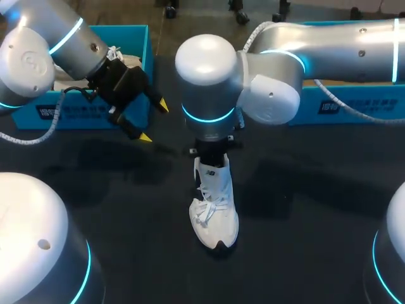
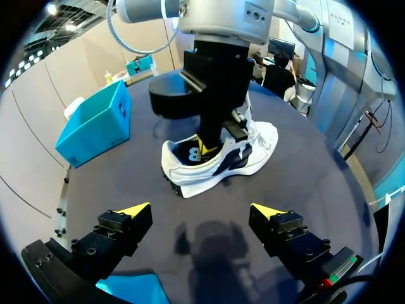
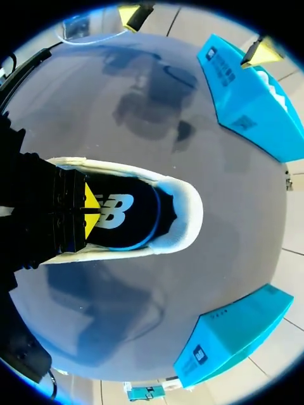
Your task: Take the shoe out of the shoebox, open the shoe tongue, remove and reinsert the insole, then place the shoe into the shoebox
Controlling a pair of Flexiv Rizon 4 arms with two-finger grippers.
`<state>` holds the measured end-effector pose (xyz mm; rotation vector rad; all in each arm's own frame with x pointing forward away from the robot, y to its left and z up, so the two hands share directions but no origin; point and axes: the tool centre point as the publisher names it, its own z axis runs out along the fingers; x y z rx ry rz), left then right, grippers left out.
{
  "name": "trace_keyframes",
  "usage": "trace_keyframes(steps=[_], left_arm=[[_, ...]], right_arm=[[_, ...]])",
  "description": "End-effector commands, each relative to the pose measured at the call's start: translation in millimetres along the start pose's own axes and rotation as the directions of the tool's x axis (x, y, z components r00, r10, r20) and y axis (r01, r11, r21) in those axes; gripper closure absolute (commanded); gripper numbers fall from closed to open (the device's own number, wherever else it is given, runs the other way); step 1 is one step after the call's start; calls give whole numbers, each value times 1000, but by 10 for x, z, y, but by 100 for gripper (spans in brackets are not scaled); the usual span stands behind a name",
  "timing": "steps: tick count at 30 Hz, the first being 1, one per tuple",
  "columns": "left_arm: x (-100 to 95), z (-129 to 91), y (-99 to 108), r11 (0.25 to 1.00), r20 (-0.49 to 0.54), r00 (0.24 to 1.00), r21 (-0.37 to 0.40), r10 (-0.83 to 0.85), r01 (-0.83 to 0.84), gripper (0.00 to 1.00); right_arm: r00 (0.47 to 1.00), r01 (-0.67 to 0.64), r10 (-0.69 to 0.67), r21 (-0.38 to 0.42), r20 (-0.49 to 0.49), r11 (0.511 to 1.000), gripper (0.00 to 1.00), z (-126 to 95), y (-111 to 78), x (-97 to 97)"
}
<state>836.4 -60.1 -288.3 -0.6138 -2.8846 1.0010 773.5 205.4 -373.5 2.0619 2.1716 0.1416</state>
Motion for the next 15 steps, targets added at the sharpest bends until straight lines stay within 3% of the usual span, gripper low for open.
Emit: trace_keyframes(steps=[1,10,15], left_arm=[[4,-2,0,1000,0,1000,-2,1,-1,0],[4,-2,0,1000,0,1000,-2,1,-1,0],[4,-2,0,1000,0,1000,-2,1,-1,0]], right_arm=[[1000,5,-5,13,-21,1000,100,165,28,21],[1000,-4,4,-42,17,999,100,-31,60,-60],[1000,-13,15,-98,26,995,100,39,164,-107]])
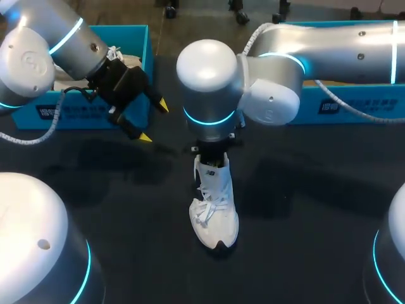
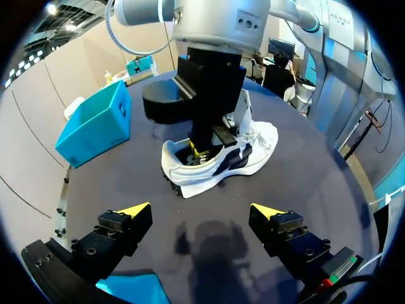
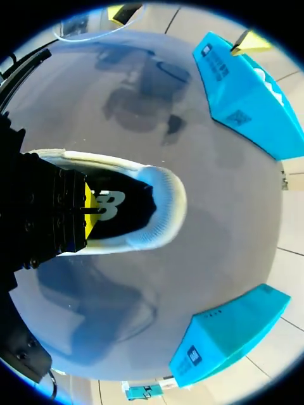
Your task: Take the shoe out of the shoebox, open the shoe tongue, remove and reinsert the insole, then place the shoe into the shoebox
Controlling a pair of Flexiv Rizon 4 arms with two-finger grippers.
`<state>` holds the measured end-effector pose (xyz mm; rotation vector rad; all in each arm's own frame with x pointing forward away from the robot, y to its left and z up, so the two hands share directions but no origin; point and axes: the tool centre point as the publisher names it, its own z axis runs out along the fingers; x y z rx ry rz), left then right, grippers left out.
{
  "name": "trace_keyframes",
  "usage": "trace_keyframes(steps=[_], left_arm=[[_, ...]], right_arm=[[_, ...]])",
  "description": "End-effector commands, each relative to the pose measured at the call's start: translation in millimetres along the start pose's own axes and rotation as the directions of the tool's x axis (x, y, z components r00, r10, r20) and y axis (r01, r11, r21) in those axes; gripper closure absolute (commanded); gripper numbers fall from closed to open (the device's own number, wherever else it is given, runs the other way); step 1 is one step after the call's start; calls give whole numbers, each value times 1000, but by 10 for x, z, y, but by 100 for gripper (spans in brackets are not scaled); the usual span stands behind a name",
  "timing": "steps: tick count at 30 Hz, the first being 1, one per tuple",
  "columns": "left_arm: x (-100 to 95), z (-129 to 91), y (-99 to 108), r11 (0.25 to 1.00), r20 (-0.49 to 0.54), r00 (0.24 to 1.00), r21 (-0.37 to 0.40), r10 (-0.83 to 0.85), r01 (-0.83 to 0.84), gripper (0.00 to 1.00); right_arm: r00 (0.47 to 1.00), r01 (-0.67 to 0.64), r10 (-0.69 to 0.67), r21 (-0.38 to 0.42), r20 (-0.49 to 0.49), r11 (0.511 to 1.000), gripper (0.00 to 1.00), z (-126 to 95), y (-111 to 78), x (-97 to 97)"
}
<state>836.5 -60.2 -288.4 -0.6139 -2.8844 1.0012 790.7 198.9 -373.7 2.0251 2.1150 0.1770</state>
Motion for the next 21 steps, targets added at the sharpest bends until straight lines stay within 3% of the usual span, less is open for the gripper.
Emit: trace_keyframes(steps=[1,5,11,21], left_arm=[[5,-3,0,1000,0,1000,-2,1,-1,0],[5,-3,0,1000,0,1000,-2,1,-1,0],[5,-3,0,1000,0,1000,-2,1,-1,0],[5,-3,0,1000,0,1000,-2,1,-1,0]], right_arm=[[1000,-6,6,-50,-5,999,100,22,18,-34],[997,54,-50,-80,57,995,100,146,102,6],[997,62,-58,-73,55,995,100,271,65,52],[994,59,-45,-143,104,988,100,45,143,-5]])
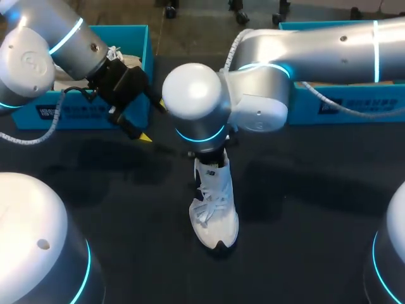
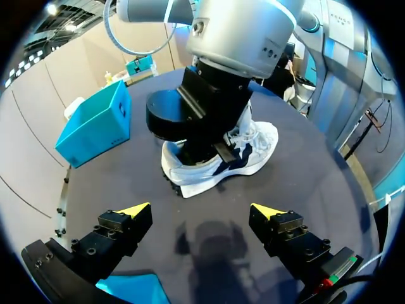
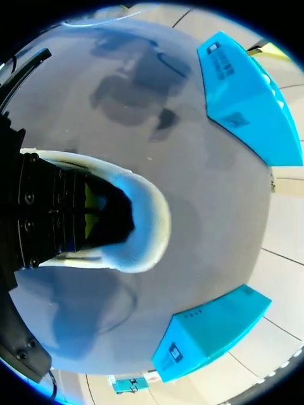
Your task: Take the shoe out of the shoebox, open the shoe tongue, remove and reinsert the insole, then place the shoe into the shoebox
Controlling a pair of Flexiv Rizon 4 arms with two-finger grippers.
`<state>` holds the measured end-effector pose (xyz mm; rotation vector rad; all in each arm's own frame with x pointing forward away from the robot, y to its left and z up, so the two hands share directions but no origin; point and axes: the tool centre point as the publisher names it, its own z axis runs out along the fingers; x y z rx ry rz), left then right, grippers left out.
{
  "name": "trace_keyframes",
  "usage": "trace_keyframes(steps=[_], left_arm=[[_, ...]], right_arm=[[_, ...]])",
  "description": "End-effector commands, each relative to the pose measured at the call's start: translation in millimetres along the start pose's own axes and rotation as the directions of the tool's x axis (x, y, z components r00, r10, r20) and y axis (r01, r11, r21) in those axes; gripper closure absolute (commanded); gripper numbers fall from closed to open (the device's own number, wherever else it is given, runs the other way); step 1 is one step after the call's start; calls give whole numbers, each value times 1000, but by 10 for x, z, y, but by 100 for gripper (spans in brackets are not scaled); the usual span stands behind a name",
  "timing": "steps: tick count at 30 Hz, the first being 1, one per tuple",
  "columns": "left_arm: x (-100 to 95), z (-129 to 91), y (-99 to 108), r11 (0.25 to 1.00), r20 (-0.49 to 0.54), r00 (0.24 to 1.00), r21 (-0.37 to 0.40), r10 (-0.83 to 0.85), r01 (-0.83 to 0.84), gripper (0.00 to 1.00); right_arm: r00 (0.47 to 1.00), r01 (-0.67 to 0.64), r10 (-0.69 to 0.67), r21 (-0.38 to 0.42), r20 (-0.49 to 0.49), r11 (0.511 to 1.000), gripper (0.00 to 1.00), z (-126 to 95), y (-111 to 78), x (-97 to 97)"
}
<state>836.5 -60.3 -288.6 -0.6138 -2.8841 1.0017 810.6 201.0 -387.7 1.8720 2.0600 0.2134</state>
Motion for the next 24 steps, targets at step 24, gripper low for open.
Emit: trace_keyframes(steps=[24], left_arm=[[6,-5,-1,1000,0,1000,-2,1,-1,0]], right_arm=[[998,15,-11,70,-56,997,100,-27,23,23]])
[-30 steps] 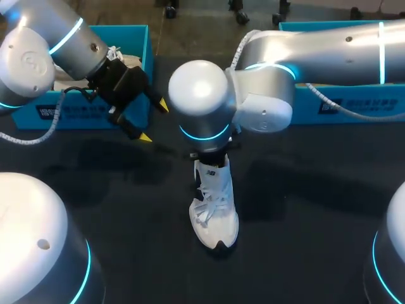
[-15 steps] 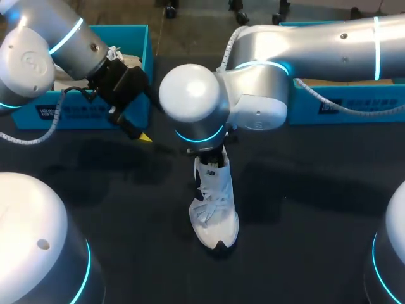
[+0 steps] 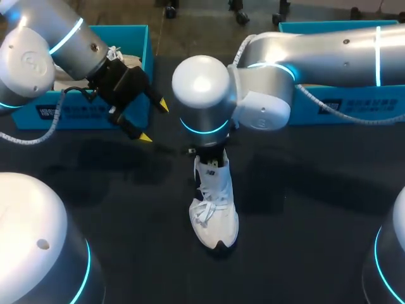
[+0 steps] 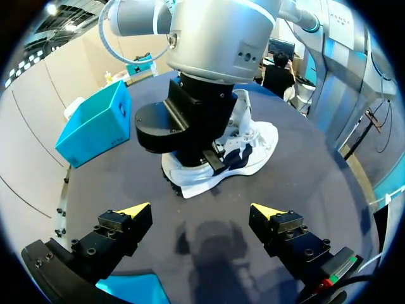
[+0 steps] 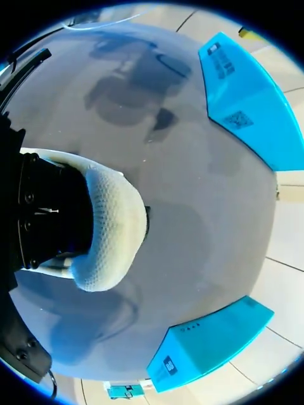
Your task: Take the shoe out of the shoebox, open the shoe tongue, remove and reinsert the insole, then place the shoe into the shoebox
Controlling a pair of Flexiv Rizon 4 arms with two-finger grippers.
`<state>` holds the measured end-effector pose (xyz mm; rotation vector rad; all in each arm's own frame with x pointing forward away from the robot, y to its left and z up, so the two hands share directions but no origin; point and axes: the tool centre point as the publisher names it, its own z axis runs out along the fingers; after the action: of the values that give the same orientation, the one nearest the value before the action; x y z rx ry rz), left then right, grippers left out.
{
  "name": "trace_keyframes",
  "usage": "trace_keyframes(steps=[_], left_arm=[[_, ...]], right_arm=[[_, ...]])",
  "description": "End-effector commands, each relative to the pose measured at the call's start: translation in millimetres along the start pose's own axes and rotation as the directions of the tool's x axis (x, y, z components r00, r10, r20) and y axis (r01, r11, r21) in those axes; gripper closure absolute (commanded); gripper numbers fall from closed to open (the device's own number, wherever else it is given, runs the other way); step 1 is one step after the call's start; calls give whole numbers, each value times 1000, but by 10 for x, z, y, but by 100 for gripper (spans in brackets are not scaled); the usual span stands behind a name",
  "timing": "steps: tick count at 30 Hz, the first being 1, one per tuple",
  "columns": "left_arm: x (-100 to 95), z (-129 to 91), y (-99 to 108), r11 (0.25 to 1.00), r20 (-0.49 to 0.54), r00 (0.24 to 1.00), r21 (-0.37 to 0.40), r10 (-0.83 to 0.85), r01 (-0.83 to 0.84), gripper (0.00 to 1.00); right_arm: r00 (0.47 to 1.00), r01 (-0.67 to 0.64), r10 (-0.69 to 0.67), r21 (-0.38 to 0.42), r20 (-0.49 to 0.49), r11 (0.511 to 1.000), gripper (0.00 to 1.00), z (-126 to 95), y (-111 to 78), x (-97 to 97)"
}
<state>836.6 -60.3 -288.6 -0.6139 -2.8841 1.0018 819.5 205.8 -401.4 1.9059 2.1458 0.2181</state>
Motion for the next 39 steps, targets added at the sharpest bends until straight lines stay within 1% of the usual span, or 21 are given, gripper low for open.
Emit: trace_keyframes(steps=[1,2,4,6,9,13,16,19,25,27,29,30,31,33,34,36,39], left_arm=[[6,-5,0,1000,0,1000,-2,1,-1,0],[6,-5,0,1000,0,1000,-2,1,-1,0],[6,-5,0,1000,0,1000,-2,1,-1,0],[6,-5,0,1000,0,1000,-2,1,-1,0],[6,-5,0,1000,0,1000,-2,1,-1,0],[6,-5,0,1000,0,1000,-2,1,-1,0],[6,-5,0,1000,0,1000,-2,1,-1,0],[6,-5,0,1000,0,1000,-2,1,-1,0],[6,-5,0,1000,0,1000,-2,1,-1,0],[6,-5,0,1000,0,1000,-2,1,-1,0],[6,-5,0,1000,0,1000,-2,1,-1,0],[6,-5,0,1000,0,1000,-2,1,-1,0],[6,-5,0,1000,0,1000,-2,1,-1,0],[6,-5,0,1000,0,1000,-2,1,-1,0],[6,-5,0,1000,0,1000,-2,1,-1,0],[6,-5,0,1000,0,1000,-2,1,-1,0],[6,-5,0,1000,0,1000,-2,1,-1,0]], right_arm=[[1000,-3,2,46,22,999,100,-243,-34,-35],[1000,-5,3,83,26,997,100,-305,-43,-43],[999,-39,41,112,-19,993,100,-417,-69,-56],[999,-33,36,154,-11,988,100,-510,-99,-53],[999,-23,29,216,-23,976,100,-609,-153,-24],[994,-54,80,296,-76,954,100,-718,-257,2],[987,-83,122,322,-102,943,100,-804,-337,33],[983,-107,149,327,-106,939,100,-861,-403,71],[977,-139,190,378,-102,915,100,-855,-553,71],[980,-135,181,391,-81,910,100,-863,-591,83],[977,-145,194,390,-87,909,76,-850,-610,80],[977,-147,196,390,-89,909,66,-835,-615,78],[976,-147,197,392,-89,908,65,-823,-615,80],[976,-147,198,391,-94,909,55,-807,-599,88],[975,-148,199,390,-94,909,31,-804,-590,90],[975,-149,200,386,-95,910,0,-799,-572,91],[977,-142,192,385,-96,912,0,-779,-563,87]])
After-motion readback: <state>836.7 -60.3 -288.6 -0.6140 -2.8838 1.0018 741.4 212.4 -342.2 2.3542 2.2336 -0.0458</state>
